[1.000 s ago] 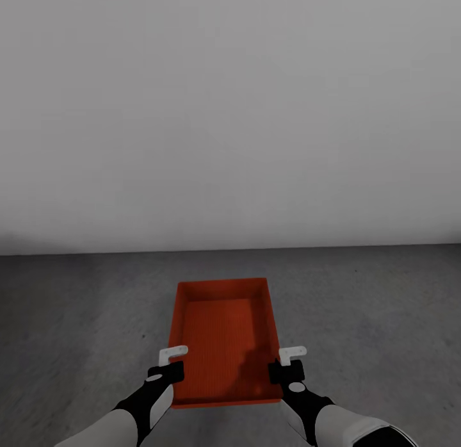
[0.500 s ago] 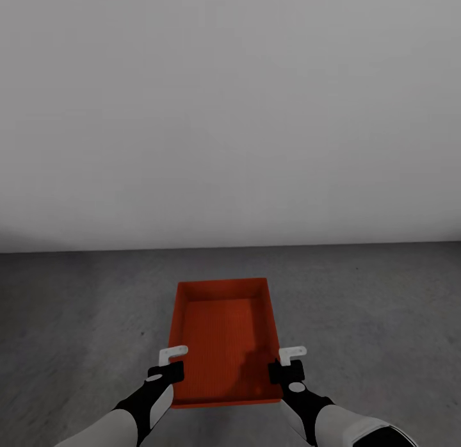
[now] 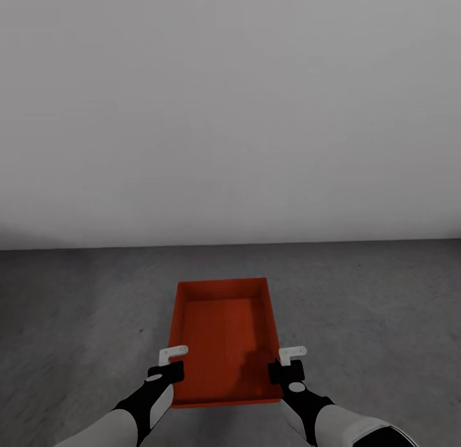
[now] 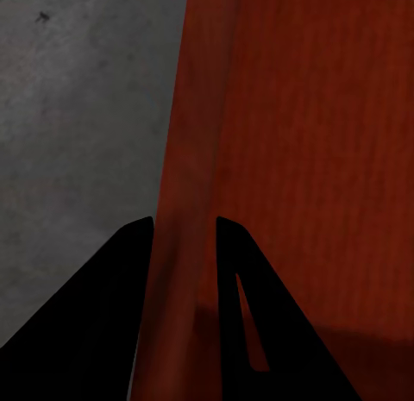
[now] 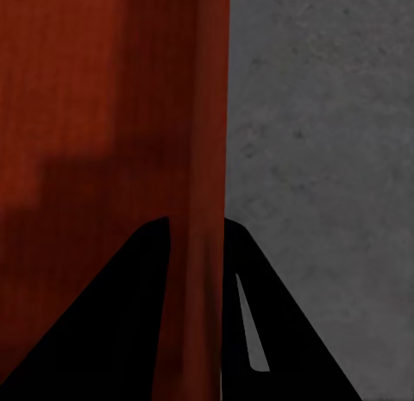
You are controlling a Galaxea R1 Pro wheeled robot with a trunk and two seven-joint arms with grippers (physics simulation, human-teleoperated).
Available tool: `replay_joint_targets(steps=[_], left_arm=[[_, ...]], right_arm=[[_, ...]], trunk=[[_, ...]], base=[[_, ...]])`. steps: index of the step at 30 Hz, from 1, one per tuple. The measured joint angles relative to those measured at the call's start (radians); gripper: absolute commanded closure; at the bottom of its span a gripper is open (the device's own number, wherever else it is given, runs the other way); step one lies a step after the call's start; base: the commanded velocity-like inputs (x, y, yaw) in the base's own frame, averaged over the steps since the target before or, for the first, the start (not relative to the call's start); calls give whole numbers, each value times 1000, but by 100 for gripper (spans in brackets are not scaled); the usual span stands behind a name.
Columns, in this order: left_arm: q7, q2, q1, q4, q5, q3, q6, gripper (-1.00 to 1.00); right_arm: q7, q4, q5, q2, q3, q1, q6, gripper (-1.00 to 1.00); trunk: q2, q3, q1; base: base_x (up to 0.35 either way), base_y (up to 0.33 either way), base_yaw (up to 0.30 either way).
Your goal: Move the two storage containers from the living room to the garage. In the garage, place one container on the floor and stack the other container on top of it (either order is fine).
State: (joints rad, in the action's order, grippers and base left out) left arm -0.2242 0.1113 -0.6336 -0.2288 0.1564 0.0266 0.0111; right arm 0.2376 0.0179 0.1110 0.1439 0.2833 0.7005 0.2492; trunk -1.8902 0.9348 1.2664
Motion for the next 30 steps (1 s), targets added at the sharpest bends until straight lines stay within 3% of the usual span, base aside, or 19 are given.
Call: replay_joint_targets(steps=[30], left_arm=[[0, 0, 0, 0, 0, 0, 0, 100]], right_arm=[[0, 0, -1, 0, -1, 0, 0, 100]], trunk=[[-210, 94, 115]], base=[[0, 0, 0]])
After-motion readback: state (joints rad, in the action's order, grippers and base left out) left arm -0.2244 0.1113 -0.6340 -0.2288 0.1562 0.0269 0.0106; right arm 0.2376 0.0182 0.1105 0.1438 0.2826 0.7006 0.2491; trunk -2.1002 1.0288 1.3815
